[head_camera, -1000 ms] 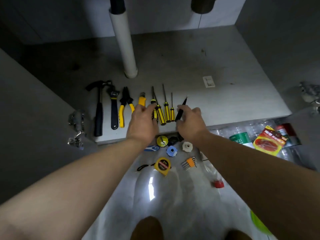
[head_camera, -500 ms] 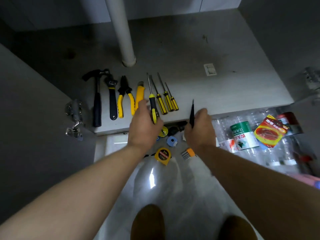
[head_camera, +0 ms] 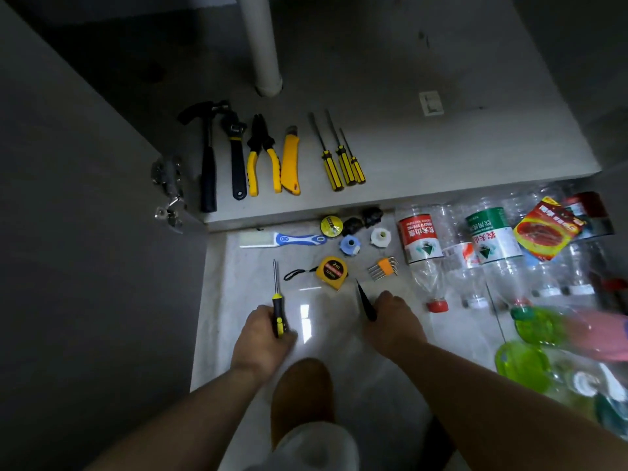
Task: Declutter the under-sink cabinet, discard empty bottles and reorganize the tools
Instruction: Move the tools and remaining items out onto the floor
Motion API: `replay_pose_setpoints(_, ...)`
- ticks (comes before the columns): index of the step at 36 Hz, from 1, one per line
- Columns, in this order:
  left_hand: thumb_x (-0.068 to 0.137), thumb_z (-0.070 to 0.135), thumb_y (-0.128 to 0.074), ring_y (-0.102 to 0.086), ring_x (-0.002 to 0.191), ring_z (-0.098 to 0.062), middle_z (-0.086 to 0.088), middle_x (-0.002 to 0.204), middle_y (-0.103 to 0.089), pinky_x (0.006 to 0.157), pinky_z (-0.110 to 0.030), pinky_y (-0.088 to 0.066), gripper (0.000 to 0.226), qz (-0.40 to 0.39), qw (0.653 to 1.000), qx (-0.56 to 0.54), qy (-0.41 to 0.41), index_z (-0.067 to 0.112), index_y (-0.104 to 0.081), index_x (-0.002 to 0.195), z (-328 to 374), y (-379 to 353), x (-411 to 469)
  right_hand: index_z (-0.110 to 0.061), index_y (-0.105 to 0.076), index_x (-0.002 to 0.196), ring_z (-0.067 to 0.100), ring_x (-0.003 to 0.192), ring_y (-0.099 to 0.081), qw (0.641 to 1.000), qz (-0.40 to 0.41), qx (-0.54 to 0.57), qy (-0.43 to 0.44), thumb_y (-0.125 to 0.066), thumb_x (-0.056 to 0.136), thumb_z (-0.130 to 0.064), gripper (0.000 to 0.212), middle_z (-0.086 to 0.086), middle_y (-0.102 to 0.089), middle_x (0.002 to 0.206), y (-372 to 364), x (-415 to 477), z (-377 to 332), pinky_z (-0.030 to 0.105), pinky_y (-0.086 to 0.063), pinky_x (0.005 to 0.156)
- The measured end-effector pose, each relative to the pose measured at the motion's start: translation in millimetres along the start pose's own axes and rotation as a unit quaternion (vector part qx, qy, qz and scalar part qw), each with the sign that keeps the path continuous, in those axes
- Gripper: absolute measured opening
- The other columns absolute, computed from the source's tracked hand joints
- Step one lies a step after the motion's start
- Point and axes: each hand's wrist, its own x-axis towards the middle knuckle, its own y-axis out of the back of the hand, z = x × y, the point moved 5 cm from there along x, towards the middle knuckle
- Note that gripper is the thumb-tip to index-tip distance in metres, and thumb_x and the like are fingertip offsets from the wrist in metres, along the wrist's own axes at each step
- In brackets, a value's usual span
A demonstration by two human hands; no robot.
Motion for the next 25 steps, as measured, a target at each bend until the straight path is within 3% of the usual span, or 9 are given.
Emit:
replay_pose_setpoints(5, 0.087, 0.022, -0.073, -0.057, 0.084, -0.017, -0.003, 0.104, -0.062, 0.074, -0.030, -0.044, 0.027, 0.016, 0.999, 0.002, 0.027, 0.020, -0.057, 0.108, -8.3, -1.0, 8.5, -0.016, -0.049, 0.118, 0.026, 0.105, -0.061, 1.000, 0.002, -0.003, -0.030, -0.062, 0.091, -0.030, 0.033, 0.006, -0.057, 0.112, -0.4, 12.0, 0.3, 0.042, -0.056, 0.089)
replay_pose_setpoints(9, 0.088, 0.027, -0.069, -0.058, 0.099, -0.025, 0.000, 0.108, -0.052, 0.079, -0.035, -0.048, 0.026, 0.066, 0.997, 0.033, 0.021, 0.021, -0.052, 0.106, 0.0, 7.2, 10.8, -0.015, -0.049, 0.116, 0.026, 0.102, -0.062, 0.999, 0.029, 0.002, -0.018, -0.059, 0.095, -0.032, 0.029, 0.007, -0.060, 0.111, 5.9, 17.5, -6.4, 0.040, -0.054, 0.085)
replay_pose_setpoints(13, 0.091, 0.022, -0.065, -0.057, 0.100, -0.024, 0.000, 0.110, -0.048, 0.081, -0.038, -0.051, 0.019, 0.154, 0.985, 0.027, -0.070, 0.020, -0.054, 0.107, 39.5, 34.3, 19.5, -0.019, -0.057, 0.097, 0.021, 0.087, -0.063, 0.992, 0.088, 0.063, 0.065, -0.056, 0.096, -0.025, 0.006, 0.003, -0.064, 0.096, 27.4, 15.2, -37.2, 0.034, -0.051, 0.072)
replay_pose_setpoints(16, 0.092, 0.012, -0.059, -0.055, 0.100, -0.022, 0.000, 0.110, -0.046, 0.088, -0.042, -0.051, 0.018, 0.210, 0.964, 0.018, -0.161, 0.019, -0.054, 0.108, 78.2, 66.2, 29.8, -0.020, -0.058, 0.090, 0.018, 0.078, -0.064, 0.972, 0.132, 0.127, 0.147, -0.057, 0.095, -0.019, 0.005, 0.001, -0.065, 0.086, 52.2, 9.9, -72.2, 0.037, -0.054, 0.068)
replay_pose_setpoints(20, 0.088, 0.003, -0.060, -0.052, 0.110, -0.022, -0.002, 0.120, -0.044, 0.098, -0.036, -0.049, 0.030, 0.283, 0.933, 0.027, -0.221, 0.016, -0.055, 0.115, 126.1, 108.6, 47.8, -0.018, -0.056, 0.095, 0.011, 0.073, -0.057, 0.946, 0.177, 0.154, 0.223, -0.060, 0.095, -0.014, 0.005, 0.002, -0.059, 0.095, 89.2, 13.2, -113.4, 0.030, -0.051, 0.065)
replay_pose_setpoints(22, 0.085, 0.001, -0.063, -0.049, 0.121, -0.028, -0.010, 0.132, -0.043, 0.105, -0.037, -0.044, 0.044, 0.297, 0.933, 0.039, -0.198, 0.012, -0.054, 0.127, 141.0, 128.0, 64.3, -0.018, -0.054, 0.100, 0.009, 0.072, -0.053, 0.938, 0.202, 0.135, 0.247, -0.057, 0.095, -0.013, 0.008, 0.002, -0.051, 0.105, 107.7, 19.7, -130.1, 0.025, -0.048, 0.064)
replay_pose_setpoints(25, 0.079, 0.001, -0.065, -0.041, 0.133, -0.035, -0.016, 0.146, -0.035, 0.112, -0.041, -0.040, 0.070, 0.280, 0.954, 0.032, -0.098, 0.014, -0.043, 0.144, 148.3, 154.0, 93.9, -0.013, -0.051, 0.113, 0.018, 0.077, -0.056, 0.938, 0.225, 0.121, 0.234, -0.057, 0.094, -0.011, 0.021, 0.007, -0.045, 0.117, 133.5, 34.5, -146.2, 0.035, -0.054, 0.070)
